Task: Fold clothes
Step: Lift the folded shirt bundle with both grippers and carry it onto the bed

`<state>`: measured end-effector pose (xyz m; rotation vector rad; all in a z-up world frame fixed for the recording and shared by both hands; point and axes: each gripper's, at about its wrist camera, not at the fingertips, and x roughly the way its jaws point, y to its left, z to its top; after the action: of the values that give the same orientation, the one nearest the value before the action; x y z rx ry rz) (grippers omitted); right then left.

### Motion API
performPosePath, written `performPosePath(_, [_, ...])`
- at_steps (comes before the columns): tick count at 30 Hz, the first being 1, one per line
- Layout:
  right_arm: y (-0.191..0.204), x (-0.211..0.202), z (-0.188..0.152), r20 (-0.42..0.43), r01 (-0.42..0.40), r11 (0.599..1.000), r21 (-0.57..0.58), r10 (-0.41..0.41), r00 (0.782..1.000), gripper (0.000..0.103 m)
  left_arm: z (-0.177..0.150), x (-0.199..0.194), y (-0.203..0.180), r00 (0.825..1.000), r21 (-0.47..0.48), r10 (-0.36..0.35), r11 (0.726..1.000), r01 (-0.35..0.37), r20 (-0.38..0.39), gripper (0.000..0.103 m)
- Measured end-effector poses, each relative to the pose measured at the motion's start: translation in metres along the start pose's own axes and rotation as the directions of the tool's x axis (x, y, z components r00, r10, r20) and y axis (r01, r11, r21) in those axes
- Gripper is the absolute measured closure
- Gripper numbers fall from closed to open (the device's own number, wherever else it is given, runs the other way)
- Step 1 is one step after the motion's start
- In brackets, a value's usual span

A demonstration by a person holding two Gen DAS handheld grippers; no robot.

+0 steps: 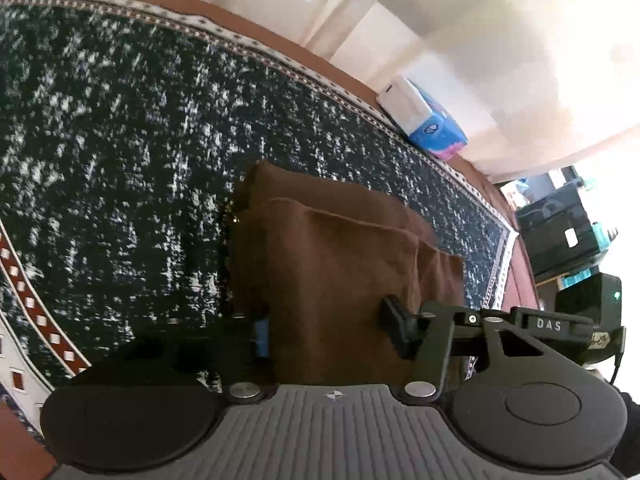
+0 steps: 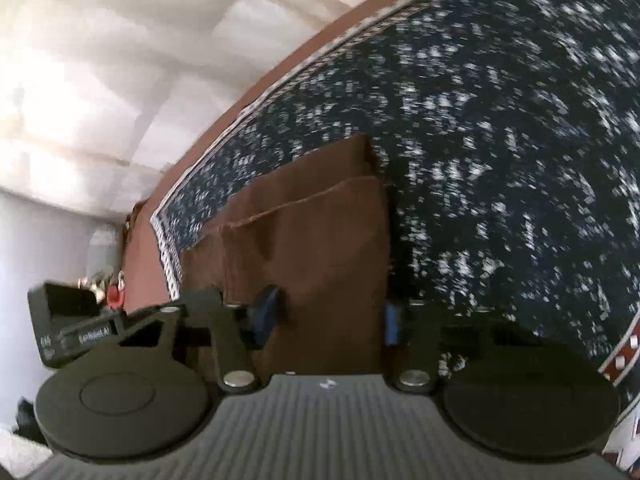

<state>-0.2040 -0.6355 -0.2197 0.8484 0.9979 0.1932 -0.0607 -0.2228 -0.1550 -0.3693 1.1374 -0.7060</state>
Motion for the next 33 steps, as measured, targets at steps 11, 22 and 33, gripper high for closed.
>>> performPosePath(11, [0.040,-0.040,-0.016,0.109,0.020,0.997,-0.070,-0.012,0.994,0.079,-0.001,-0.033,-0.042,0.997,0.141,-0.006,0.990,-0.006,0.080,0.093])
performPosePath(22, [0.056,-0.125,-0.003,0.279,0.045,0.985,-0.164,0.003,0.960,0.079,0.017,-0.035,-0.125,0.978,0.257,-0.133,0.962,0.089,0.159,0.093])
performPosePath(33, [-0.049,-0.259,0.091,0.355,0.074,0.952,-0.298,0.039,0.934,0.079,0.031,0.088,-0.302,0.961,0.324,-0.145,0.944,0.063,0.236,0.093])
